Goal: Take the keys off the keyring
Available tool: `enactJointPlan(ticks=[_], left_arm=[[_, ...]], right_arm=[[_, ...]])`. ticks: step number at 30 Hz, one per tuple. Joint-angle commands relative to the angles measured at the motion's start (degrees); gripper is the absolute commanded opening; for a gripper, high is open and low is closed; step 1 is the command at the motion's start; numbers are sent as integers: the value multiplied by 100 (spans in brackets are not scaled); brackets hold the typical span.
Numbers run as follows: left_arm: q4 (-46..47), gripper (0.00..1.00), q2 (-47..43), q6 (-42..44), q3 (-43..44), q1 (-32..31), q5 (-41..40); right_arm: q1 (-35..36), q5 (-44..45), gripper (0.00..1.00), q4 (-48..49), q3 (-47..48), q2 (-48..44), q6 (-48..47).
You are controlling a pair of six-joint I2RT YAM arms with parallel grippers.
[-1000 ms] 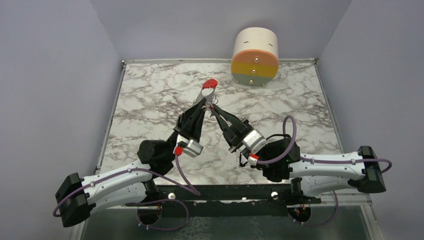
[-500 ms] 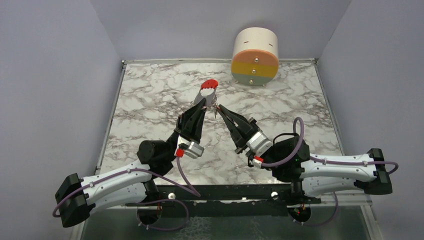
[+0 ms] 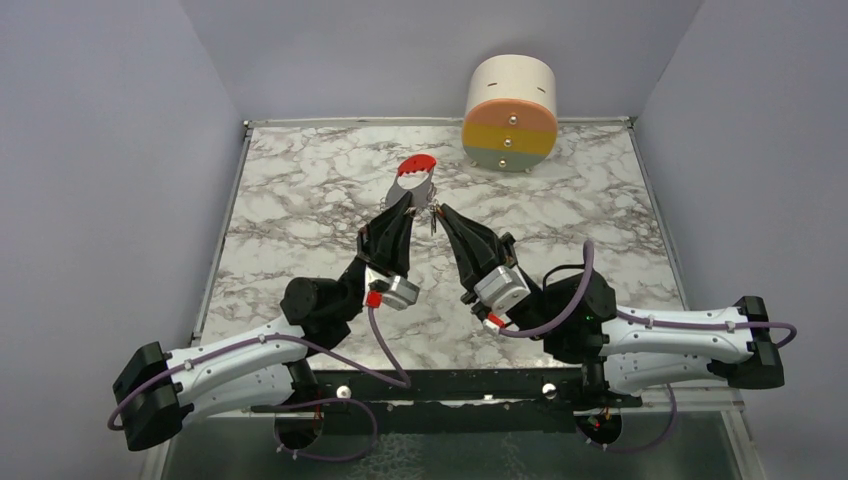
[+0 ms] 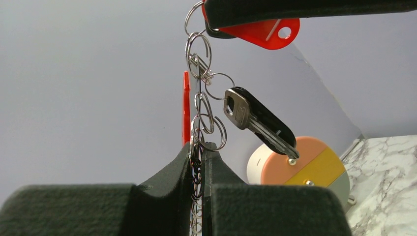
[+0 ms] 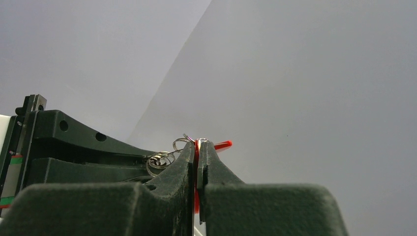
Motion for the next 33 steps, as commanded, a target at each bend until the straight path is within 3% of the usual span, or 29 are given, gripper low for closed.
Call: enactJointPlan(ticks=[1, 7, 12, 15, 28, 33], left_arm=[[-443, 3, 142, 184, -49, 77, -975], [-513, 22, 87, 21, -138, 77, -905], [-1171, 51, -370, -540, -49, 78, -462], [-1698, 62, -592, -731, 131, 81, -283], [-1824, 65, -153, -100, 1321, 115, -555], [-1550, 66, 120, -751, 2015, 671, -317]], right_arm=[[47, -53, 2, 1238, 379, -451, -505], [47, -19, 1, 1311, 360, -524, -739], [48, 61, 1, 1440, 349, -480, -1027], [50, 58, 1, 1431, 319, -534, -1031], [50, -155, 2, 412, 281, -978, -634], [52, -258, 1, 83, 271, -1133, -450]])
